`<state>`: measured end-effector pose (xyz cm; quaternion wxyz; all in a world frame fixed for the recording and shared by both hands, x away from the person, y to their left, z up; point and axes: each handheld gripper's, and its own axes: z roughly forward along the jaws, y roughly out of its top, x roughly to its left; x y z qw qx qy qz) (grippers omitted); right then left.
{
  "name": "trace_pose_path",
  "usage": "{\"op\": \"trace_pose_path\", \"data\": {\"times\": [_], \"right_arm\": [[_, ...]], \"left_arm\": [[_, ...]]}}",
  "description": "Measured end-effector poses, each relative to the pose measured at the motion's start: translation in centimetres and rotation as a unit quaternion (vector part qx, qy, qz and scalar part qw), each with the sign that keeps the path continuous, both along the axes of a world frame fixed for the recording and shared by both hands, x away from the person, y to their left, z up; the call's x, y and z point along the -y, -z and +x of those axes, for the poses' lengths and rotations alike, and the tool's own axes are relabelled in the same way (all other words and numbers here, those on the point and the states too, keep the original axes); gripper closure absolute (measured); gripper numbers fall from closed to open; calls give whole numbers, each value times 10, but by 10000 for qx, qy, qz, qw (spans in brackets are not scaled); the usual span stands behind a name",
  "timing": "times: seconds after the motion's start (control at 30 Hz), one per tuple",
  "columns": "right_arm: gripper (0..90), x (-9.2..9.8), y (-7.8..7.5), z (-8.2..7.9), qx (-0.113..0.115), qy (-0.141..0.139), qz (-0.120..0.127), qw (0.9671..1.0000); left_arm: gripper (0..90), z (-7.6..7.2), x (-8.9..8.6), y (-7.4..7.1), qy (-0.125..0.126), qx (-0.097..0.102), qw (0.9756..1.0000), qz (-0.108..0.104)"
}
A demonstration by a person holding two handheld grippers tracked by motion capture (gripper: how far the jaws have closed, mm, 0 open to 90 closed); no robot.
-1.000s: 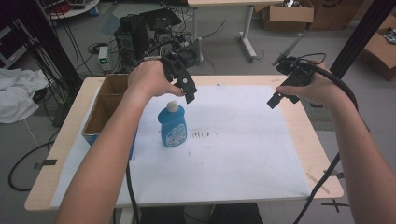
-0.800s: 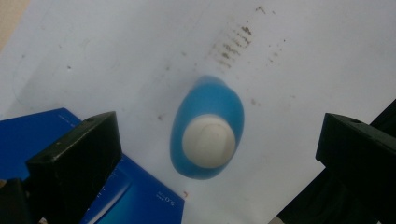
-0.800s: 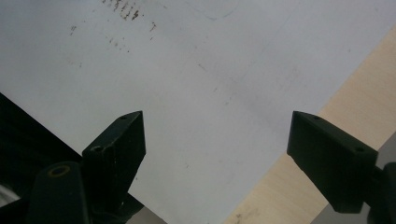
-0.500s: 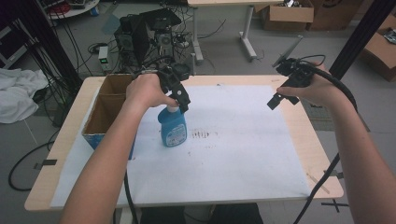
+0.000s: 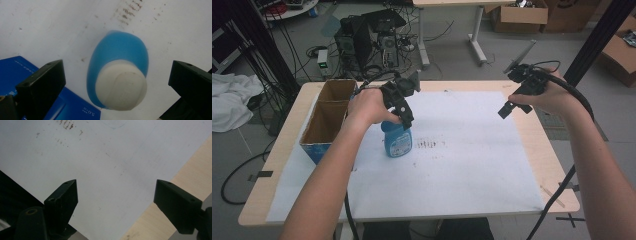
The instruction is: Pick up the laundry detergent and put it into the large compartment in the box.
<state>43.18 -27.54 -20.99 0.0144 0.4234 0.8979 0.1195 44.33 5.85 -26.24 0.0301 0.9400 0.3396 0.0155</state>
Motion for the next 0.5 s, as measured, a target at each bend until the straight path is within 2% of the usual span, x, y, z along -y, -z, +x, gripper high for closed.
{"op": "trace_pose_path", "data": {"times": [0.13,0.4,0.5], "right_arm": [[194,0,1,0,4,-3,10,10000],[194,-1,2,0,-12,-6,3,10000],[194,-1,2,0,6,-3,-1,10000]], "left_arm": [[17,-1,-1,7,12,-16,10000,52],[23,-1,-1,17,35,-66,10000,20],[24,-2,0,22,80,-41,9999,126]]}}
